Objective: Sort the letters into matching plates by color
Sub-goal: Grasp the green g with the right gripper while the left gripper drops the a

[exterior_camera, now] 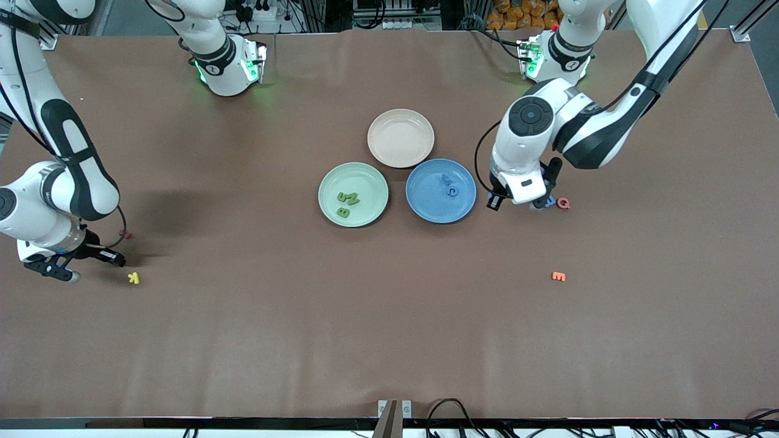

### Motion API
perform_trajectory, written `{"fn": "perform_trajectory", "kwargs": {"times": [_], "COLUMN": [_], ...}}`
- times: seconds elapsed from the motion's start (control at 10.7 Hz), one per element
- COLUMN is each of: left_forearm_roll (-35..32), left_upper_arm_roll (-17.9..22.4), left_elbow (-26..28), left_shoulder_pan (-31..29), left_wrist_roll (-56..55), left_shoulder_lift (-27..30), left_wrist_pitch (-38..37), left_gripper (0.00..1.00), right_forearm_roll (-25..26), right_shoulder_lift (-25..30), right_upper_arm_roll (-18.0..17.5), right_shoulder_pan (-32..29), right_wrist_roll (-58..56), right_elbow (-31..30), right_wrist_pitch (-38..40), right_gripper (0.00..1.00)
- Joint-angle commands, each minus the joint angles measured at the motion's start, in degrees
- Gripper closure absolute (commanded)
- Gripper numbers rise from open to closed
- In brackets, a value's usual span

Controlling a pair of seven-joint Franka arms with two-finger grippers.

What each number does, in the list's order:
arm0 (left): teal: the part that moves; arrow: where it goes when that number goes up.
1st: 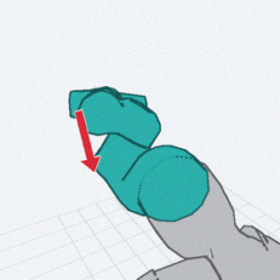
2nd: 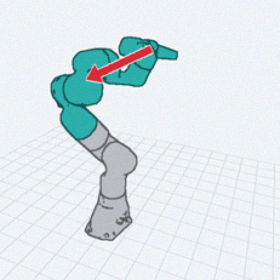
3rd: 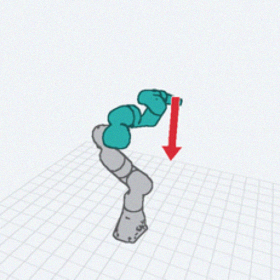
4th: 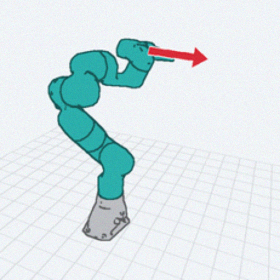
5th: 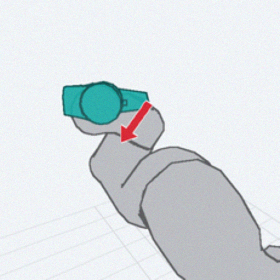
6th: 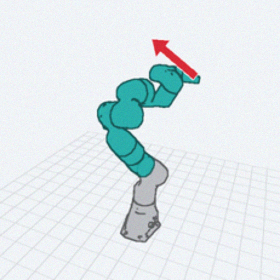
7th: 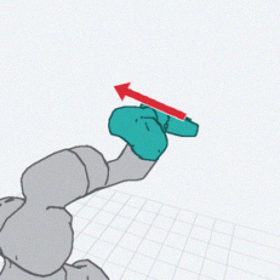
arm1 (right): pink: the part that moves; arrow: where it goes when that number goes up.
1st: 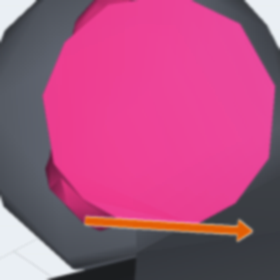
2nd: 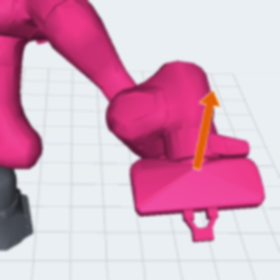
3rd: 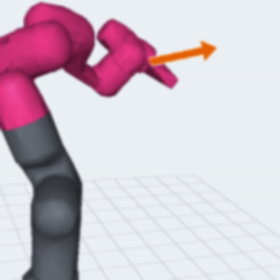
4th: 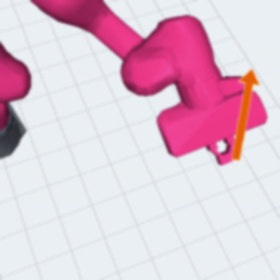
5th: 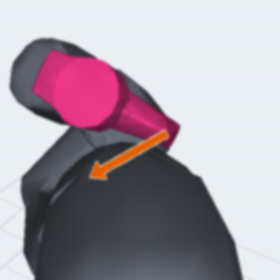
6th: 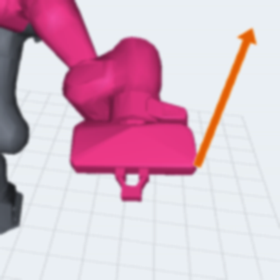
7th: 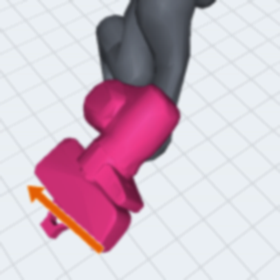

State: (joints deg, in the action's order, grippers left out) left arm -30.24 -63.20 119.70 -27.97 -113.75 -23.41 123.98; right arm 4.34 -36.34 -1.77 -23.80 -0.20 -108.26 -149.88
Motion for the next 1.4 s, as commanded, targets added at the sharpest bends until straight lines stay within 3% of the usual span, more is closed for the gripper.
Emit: {"fn": "perform_trajectory", "kwargs": {"times": [0.0, 0.19, 0.56, 0.93, 1.03, 1.12, 1.21, 1.31], "left_forearm_roll": [0.5, 0.4, 0.5, 0.5, 0.5, 0.5, 0.4, 0.5], "left_upper_arm_roll": [0.4, 1.4, 7.7, 8.5, 8.6, 8.6, 9.0, 9.1], "left_elbow": [-1.8, -4.2, -7.0, -7.3, -7.2, -7.3, -7.3, -7.4], "left_shoulder_pan": [5.2, 9.1, 18.8, 22.6, 22.9, 23.1, 23.9, 24.1], "left_wrist_roll": [-0.5, -0.5, -1.1, -1.3, -1.3, -1.3, -1.3, -1.3], "left_shoulder_lift": [-1.5, -3.3, -4.5, -7.2, -7.4, -7.7, -7.7, -7.7], "left_wrist_pitch": [-1.0, -1.0, -0.8, -0.7, -0.7, -0.7, -0.7, -0.7], "left_gripper": [1.00, 1.00, 0.97, 0.92, 0.70, 0.42, 0.22, 0.21], "right_forearm_roll": [0.7, 0.7, 0.6, 0.6, 0.6, 0.4, 0.1, 0.1], "right_shoulder_lift": [1.0, 1.0, 2.8, 5.0, 5.6, 6.1, 6.9, 7.9], "right_upper_arm_roll": [-1.2, -1.2, -1.2, -2.1, -2.4, -2.4, -2.4, -2.4], "right_shoulder_pan": [-1.9, -1.8, -1.3, -1.1, -0.4, 0.3, 1.2, 2.5], "right_wrist_roll": [-1.6, -1.7, -1.5, -1.1, -0.9, -0.8, -0.6, 1.1], "right_elbow": [-1.5, -1.5, -1.8, -1.8, -1.8, -1.8, -2.0, -2.0], "right_wrist_pitch": [-0.3, -0.3, 1.1, 5.6, 6.3, 7.1, 8.7, 10.9], "right_gripper": [0.77, 0.86, 0.86, 0.86, 0.86, 0.86, 0.86, 0.86]}}
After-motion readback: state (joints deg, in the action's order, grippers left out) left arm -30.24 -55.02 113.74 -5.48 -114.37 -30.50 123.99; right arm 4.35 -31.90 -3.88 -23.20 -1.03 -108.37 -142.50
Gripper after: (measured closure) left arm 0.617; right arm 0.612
